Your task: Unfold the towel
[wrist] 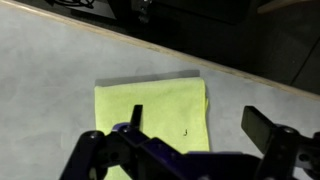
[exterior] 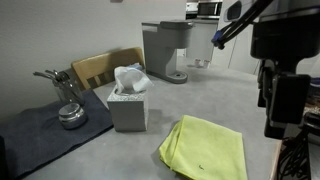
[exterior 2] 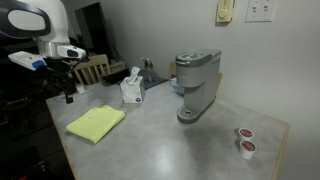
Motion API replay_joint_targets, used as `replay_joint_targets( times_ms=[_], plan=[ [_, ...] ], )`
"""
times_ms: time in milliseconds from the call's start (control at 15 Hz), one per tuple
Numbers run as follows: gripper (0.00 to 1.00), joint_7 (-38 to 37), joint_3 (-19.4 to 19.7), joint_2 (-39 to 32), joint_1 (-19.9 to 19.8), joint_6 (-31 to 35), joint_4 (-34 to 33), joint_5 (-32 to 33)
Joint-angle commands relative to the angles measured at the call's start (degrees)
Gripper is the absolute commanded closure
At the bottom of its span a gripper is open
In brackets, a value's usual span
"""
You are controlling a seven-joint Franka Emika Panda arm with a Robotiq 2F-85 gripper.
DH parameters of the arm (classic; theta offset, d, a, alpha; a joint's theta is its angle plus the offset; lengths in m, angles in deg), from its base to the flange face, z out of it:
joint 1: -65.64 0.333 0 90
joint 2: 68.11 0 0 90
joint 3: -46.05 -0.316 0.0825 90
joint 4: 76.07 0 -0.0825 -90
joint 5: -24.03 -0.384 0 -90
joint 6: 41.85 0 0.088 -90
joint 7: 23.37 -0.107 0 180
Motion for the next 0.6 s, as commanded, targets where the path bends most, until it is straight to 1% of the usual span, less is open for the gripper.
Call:
replay_joint_targets(
  times_ms=[0,133,400,533],
  plan=[
    [0.0,0.04,-0.41,-1.39,-0.14,0.33,-0.7,-0.47],
    [0.0,0.04,-0.5,-2.54,-0.12,0.38,-1.2,-0.51],
    [0.0,0.11,-0.5,-1.66,-0.09,-0.02,-0.97,-0.35],
    [0.0,-0.22,-0.66,-2.25,-0.02,0.95,-0.76,-0.53]
  ],
)
